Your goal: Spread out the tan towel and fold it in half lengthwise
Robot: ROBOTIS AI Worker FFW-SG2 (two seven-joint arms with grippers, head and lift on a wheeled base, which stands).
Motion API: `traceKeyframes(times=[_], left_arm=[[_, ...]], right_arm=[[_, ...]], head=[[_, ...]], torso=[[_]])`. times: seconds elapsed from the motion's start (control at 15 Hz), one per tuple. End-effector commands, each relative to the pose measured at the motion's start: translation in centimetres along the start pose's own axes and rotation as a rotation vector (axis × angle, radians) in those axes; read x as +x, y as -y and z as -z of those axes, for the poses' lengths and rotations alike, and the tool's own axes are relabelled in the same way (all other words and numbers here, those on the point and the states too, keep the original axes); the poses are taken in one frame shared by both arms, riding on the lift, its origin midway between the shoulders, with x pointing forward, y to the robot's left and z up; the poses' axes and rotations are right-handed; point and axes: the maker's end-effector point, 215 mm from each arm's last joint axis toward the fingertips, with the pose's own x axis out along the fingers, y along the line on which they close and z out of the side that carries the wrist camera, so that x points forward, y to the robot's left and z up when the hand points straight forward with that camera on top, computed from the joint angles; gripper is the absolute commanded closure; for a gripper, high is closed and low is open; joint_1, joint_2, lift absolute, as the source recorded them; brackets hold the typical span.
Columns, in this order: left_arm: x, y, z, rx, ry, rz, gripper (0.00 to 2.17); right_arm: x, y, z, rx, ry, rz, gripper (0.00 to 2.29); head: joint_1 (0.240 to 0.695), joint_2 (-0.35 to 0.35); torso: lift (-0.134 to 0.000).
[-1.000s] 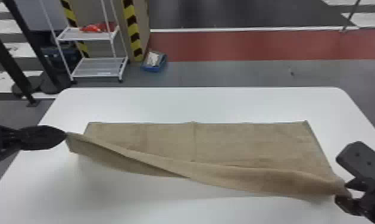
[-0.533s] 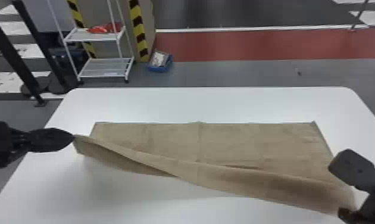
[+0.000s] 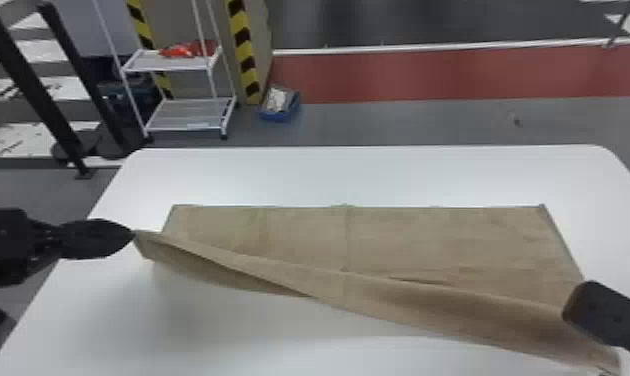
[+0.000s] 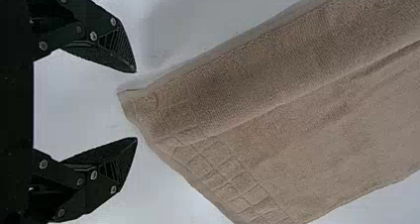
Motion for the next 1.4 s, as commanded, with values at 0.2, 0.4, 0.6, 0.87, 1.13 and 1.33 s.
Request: traceKeyframes(times=[0.2, 0.4, 0.6, 0.87, 1.13, 1.33], left_arm=[[0.2, 0.5, 0.0, 0.001, 0.001, 0.009, 1.7], [0.1, 0.5, 0.3, -0.002, -0.003, 0.008, 1.7], [0.0, 0.5, 0.4, -0.005, -0.004, 0.007, 1.7], [0.2, 0.6, 0.5, -0.004, -0.003, 0.009, 1.7], [-0.7, -1.5, -0.6, 0.005, 0.019, -0.056, 1.7], [-1.5, -4.9, -3.6, 0.013, 0.074, -0.168, 1.7]], right_arm=[[1.7, -0.2, -0.1, -0.015, -0.016, -0.028, 0.59], [2.5, -0.4, -0.4, -0.033, -0.027, -0.038, 0.59], [2.4, 0.0, -1.3, -0.064, -0.009, -0.034, 0.97], [1.0, 0.8, -2.0, -0.062, 0.03, -0.009, 1.29], [-2.0, 5.3, -3.2, 0.082, 0.205, 0.029, 1.3], [-4.4, 10.5, -4.9, 0.281, 0.348, 0.078, 1.3]], head=[[0.695, 0.093], [0.695, 0.091], [0.695, 0.096], [0.695, 0.108], [0.695, 0.108], [0.695, 0.106]], torso=[[-0.125], [-0.125], [-0.125], [-0.125], [-0.125], [-0.125]])
